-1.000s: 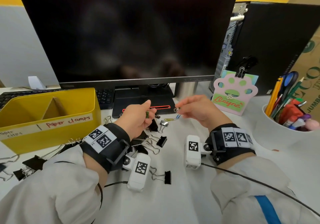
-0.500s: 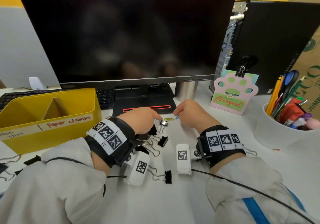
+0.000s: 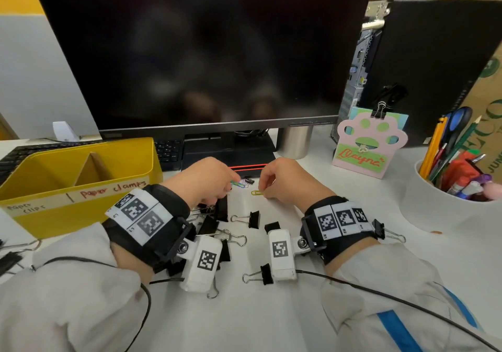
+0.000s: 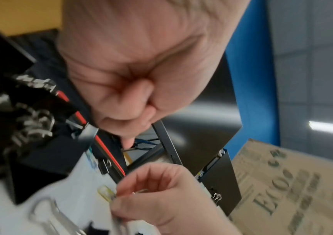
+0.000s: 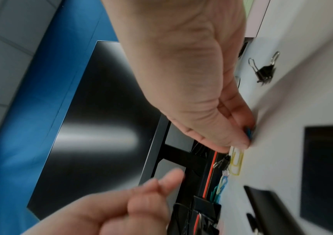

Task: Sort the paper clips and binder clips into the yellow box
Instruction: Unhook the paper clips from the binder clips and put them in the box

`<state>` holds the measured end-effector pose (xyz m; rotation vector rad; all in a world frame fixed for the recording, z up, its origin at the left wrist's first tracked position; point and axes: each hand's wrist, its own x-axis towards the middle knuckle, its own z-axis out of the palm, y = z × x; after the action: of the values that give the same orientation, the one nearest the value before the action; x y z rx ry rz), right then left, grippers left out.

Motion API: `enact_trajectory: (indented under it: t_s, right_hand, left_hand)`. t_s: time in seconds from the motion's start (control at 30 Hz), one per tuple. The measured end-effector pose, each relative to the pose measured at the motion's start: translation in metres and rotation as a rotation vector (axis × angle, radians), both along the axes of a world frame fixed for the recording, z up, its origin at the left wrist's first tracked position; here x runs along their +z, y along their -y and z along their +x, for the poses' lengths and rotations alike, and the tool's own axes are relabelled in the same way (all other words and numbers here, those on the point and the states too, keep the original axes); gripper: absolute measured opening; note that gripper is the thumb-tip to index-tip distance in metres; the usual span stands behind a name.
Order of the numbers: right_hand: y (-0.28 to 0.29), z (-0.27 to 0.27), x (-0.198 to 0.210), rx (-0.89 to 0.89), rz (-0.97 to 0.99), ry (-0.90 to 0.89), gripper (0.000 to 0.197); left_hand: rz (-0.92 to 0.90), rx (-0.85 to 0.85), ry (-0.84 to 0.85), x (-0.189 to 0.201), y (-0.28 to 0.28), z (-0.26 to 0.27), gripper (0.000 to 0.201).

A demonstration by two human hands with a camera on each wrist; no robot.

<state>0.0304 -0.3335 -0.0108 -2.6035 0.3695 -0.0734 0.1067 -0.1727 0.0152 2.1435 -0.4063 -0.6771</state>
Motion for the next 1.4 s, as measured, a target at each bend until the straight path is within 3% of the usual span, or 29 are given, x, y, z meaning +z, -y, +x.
enact_trajectory:
  t_s: [0.1, 0.2, 0.33, 0.4, 0.47, 0.57, 0.7, 0.77, 0.83, 0.97, 1.17, 1.3, 1.4]
  right_hand:
    - [0.0, 0.001, -0.005, -0.013, 0.008, 0.015, 0.021]
    - [0.003, 0.003, -0.007, -0.055, 0.164, 0.155, 0.018]
    - [-0.004, 0.002, 0.004, 0.089, 0.627, 0.462, 0.014]
    - [-0.012, 0.002, 0.011, 0.204, 0.724, 0.472, 0.011]
    - [-0.015, 0.006, 0.008, 0.205, 0.693, 0.495, 0.01]
    - [-0.007, 0.014, -0.007, 0.061, 0.483, 0.47, 0.016]
    - [-0.005, 0.014, -0.018, 0.082, 0.257, 0.183, 0.025]
    - [-0.007, 0.013, -0.019, 0.081, 0.188, 0.176, 0.022]
    - [-0.009, 0.012, -0.015, 0.044, 0.158, 0.163, 0.016]
    - [-0.004, 0.011, -0.003, -0.096, 0.064, 0.054, 0.017]
    - [0.005, 0.003, 0.01, -0.32, -0.121, -0.068, 0.022]
    - [-0.002, -0.002, 0.019, -0.185, 0.027, 0.056, 0.025]
    - [-0.014, -0.005, 0.02, -0.04, -0.011, -0.112, 0.047]
  left_hand:
    - [-0.468, 0.269, -0.487, -0.002, -0.004, -0.004, 0.024]
    - [-0.678, 0.377, -0.789, -0.006, -0.009, -0.007, 0.029]
    - [-0.757, 0.428, -0.856, -0.009, -0.005, -0.019, 0.038]
    - [-0.807, 0.422, -0.844, -0.01, -0.002, -0.021, 0.04]
    - [-0.82, 0.419, -0.841, -0.011, 0.0, -0.02, 0.038]
    - [-0.7, 0.421, -0.703, -0.008, 0.003, -0.016, 0.028]
    - [-0.319, 0.376, -0.114, 0.002, 0.004, 0.002, 0.034]
    - [0.103, 0.197, 0.287, -0.004, 0.003, 0.005, 0.048]
    - [0.217, 0.206, 0.339, -0.007, 0.006, 0.015, 0.042]
    - [0.39, 0.091, 0.388, -0.017, 0.005, 0.022, 0.051]
    - [0.496, 0.059, 0.415, -0.014, 0.0, 0.023, 0.056]
    - [0.62, 0.015, 0.411, -0.006, -0.006, 0.02, 0.061]
    - [0.688, -0.032, 0.414, -0.002, -0.014, 0.016, 0.065]
